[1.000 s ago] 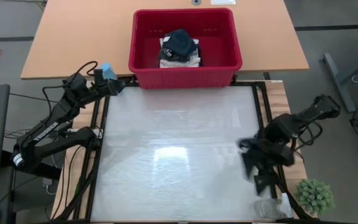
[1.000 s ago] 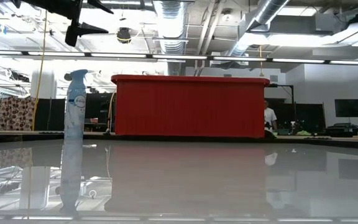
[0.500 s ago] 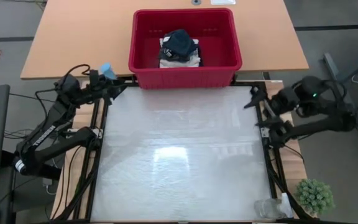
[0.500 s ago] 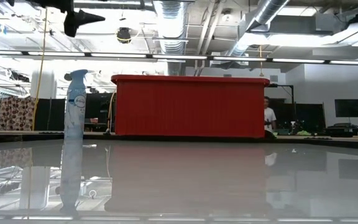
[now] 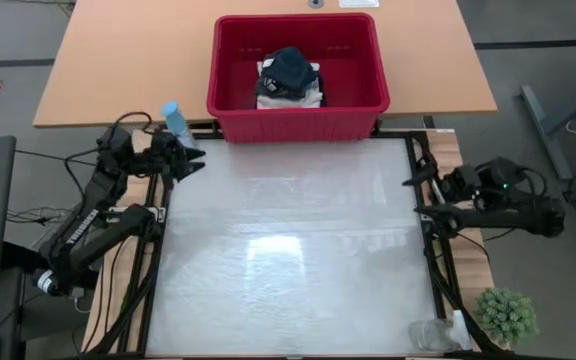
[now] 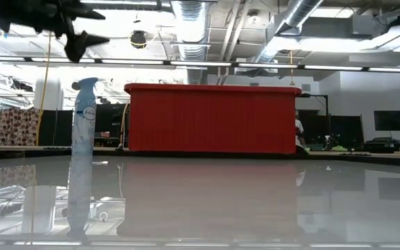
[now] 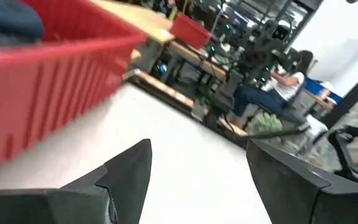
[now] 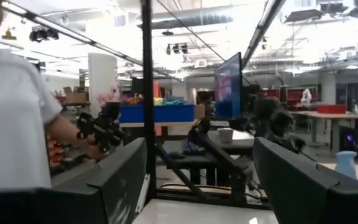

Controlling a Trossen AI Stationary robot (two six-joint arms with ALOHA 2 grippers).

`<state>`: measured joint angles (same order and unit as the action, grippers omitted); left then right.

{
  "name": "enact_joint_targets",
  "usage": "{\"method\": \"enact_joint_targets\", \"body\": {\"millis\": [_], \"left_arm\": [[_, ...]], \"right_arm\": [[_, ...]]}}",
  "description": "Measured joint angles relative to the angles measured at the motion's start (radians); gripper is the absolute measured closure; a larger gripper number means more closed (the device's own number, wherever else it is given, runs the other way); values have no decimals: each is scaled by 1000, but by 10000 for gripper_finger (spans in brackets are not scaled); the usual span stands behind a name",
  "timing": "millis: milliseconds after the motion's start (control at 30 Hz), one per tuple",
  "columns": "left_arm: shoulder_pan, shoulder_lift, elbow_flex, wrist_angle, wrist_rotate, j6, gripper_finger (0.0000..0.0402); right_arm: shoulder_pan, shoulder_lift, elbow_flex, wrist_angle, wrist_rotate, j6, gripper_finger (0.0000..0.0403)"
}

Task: Fold laundry
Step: Return to Home Position

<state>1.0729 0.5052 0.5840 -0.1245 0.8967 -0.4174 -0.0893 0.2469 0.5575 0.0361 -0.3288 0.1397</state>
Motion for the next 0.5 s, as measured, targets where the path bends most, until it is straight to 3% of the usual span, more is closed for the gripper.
{"method": "enact_joint_targets", "body": {"millis": [167, 267, 500], "left_arm": [[8, -53, -138, 92, 40, -29, 150], [4, -103, -202, 100, -14, -42, 150], [-125, -312, -340, 93, -522, -119, 150]], "right_arm": [[0, -88, -81, -18, 19, -31, 87], [1, -135, -146, -8, 21, -47, 87], [0, -233, -313, 102, 84, 33, 87]]}}
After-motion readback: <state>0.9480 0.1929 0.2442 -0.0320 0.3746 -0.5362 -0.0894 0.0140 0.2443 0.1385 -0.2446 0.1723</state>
